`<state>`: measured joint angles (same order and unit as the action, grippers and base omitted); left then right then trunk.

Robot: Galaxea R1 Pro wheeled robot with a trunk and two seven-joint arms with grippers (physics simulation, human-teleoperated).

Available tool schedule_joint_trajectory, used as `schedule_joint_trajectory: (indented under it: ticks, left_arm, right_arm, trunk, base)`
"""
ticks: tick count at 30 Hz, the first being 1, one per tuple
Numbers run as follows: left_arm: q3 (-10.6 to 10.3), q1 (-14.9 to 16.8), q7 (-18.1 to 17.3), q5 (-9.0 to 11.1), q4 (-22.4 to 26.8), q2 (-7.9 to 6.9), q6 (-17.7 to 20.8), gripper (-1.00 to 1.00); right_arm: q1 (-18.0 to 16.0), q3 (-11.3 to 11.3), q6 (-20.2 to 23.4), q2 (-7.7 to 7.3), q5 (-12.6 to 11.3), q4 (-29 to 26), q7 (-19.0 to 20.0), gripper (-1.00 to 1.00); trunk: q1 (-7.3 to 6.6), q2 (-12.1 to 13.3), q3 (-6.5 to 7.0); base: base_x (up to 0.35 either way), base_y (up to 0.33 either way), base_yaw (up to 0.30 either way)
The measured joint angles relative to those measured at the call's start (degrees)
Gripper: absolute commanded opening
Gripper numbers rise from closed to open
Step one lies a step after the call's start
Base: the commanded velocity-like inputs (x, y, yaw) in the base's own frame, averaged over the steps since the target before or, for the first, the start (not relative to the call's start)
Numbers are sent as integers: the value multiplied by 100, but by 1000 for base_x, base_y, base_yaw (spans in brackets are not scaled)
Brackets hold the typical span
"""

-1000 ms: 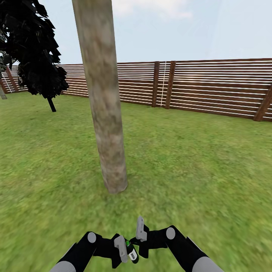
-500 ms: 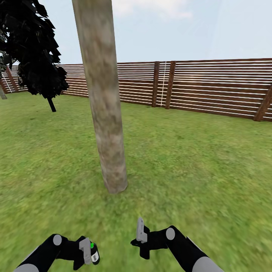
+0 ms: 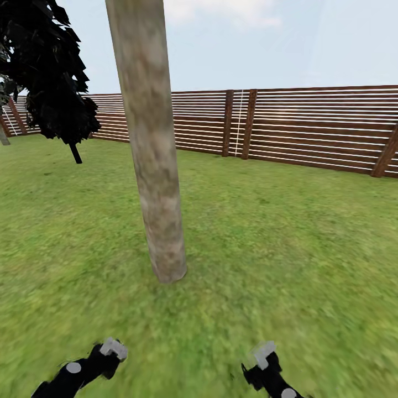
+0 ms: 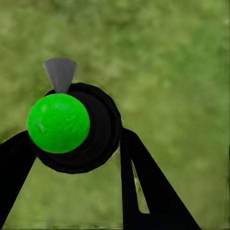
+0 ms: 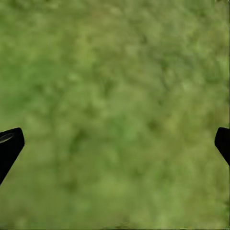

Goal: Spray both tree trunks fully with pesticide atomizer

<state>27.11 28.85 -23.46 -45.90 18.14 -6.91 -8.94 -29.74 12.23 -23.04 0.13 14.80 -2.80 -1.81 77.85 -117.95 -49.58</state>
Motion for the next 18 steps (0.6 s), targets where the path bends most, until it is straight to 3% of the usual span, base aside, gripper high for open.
schedule_joint_trajectory:
  ticks: [2, 4, 6, 8, 11, 15, 18]
  left_arm:
    - [74, 0, 437, 145, -16, 299, 740, -100]
    - [97, 43, 610, 343, 24, 544, 1269, -100]
    - [97, 172, 678, 573, 119, 658, 1835, -100]
    - [83, 314, 682, 639, 235, 777, 2098, -100]
    - [64, 538, 688, 665, 514, 1068, 2245, -100]
    - [61, 819, 697, 657, 631, 1155, 2664, -100]
    - [55, 891, 698, 652, 709, 1165, 2759, -100]
  right_arm:
    - [83, -42, -325, -213, -792, 35, -411, 100]
    - [119, -77, -549, -479, -1591, 52, -565, 100]
    - [133, -44, -598, -618, -1916, 69, -595, 100]
    - [137, -30, -604, -632, -1959, 82, -598, 100]
    - [146, -25, -600, -619, -1972, 91, -603, 100]
    - [147, -23, -598, -590, -1993, 90, -619, 100]
    - [147, -16, -600, -562, -1997, 93, -619, 100]
  trunk:
    - [0, 0, 0]
    - [0, 0, 1]
    - [0, 0, 1]
    - [0, 0, 1]
    - [-3, 0, 2]
    - [-4, 0, 1]
    - [-3, 0, 1]
  base:
    - [0, 0, 0]
    - [0, 0, 0]
    - [0, 0, 0]
    - [6, 0, 0]
    - [205, 0, 0]
    - [322, -9, 0]
    - [272, -132, 0]
